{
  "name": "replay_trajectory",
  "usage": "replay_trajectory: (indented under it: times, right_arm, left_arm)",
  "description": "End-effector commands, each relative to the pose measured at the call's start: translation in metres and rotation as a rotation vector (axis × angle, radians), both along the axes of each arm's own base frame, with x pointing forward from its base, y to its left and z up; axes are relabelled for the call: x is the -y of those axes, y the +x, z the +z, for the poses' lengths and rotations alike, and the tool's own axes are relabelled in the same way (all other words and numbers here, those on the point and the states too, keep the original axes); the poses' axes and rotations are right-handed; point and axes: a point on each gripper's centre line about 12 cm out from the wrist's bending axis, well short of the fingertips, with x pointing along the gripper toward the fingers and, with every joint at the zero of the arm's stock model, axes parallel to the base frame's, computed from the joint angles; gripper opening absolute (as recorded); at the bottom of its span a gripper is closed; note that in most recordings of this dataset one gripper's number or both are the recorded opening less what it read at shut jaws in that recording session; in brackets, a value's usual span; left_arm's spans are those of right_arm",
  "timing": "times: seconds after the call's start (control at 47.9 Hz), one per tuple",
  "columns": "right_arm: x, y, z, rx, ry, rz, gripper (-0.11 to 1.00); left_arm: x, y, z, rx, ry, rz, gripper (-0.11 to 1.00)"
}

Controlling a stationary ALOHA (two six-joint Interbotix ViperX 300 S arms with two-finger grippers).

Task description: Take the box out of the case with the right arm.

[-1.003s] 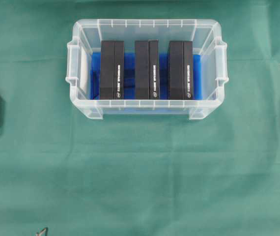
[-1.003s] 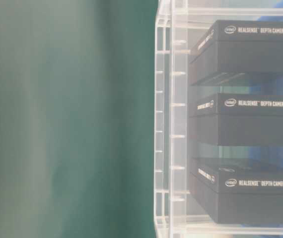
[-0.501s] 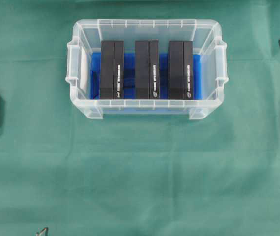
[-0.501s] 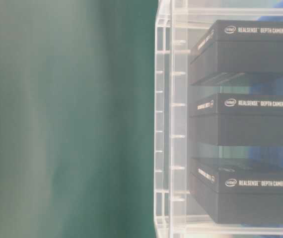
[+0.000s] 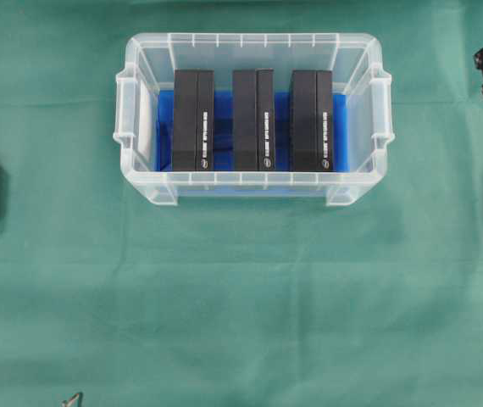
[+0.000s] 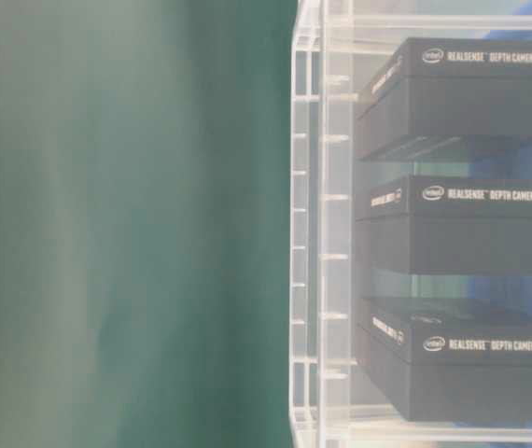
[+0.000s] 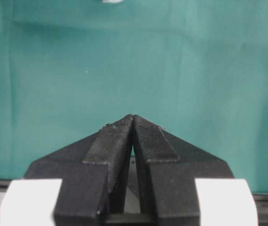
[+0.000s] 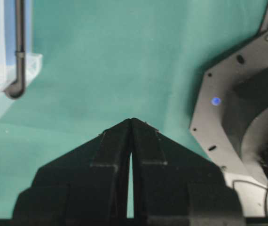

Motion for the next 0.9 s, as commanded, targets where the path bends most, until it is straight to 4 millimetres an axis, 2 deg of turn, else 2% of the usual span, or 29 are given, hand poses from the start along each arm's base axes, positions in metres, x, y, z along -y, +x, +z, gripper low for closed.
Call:
replay_trajectory:
  times: [0.0, 0.125, 0.188, 0.293, 0.439, 0.522, 0.878]
  right_arm:
    - [0.001, 0.003, 0.003, 0.034, -0.009, -0.001, 0.0]
    - [0.002, 0.003, 0.002, 0.037, -0.011, -0.004, 0.0]
    - [0.002, 0.003, 0.001, 0.026, -0.014, -0.007, 0.07]
    - [0.004, 0.001, -0.001, 0.003, -0.021, -0.03, 0.34]
    - [0.007, 0.003, -0.008, -0.042, -0.028, -0.039, 0.79]
    - [0.008, 0.003, -0.01, -0.054, -0.033, -0.04, 0.94]
    - [0.009, 0.004, -0.011, -0.061, -0.034, -0.04, 0.94]
  left_arm:
    - [0.0, 0.001, 0.009, 0.028, -0.002, -0.001, 0.0]
    - [0.0, 0.001, 0.009, 0.028, -0.002, -0.001, 0.0]
    - [0.0, 0.001, 0.008, 0.026, -0.002, -0.001, 0.0]
    - [0.0, 0.001, 0.009, 0.028, -0.002, -0.001, 0.0]
    - [0.0, 0.001, 0.008, 0.026, -0.002, -0.001, 0.0]
    - [0.0, 0.001, 0.008, 0.026, -0.001, 0.0, 0.0]
    - [0.0, 0.001, 0.008, 0.025, 0.001, -0.001, 0.0]
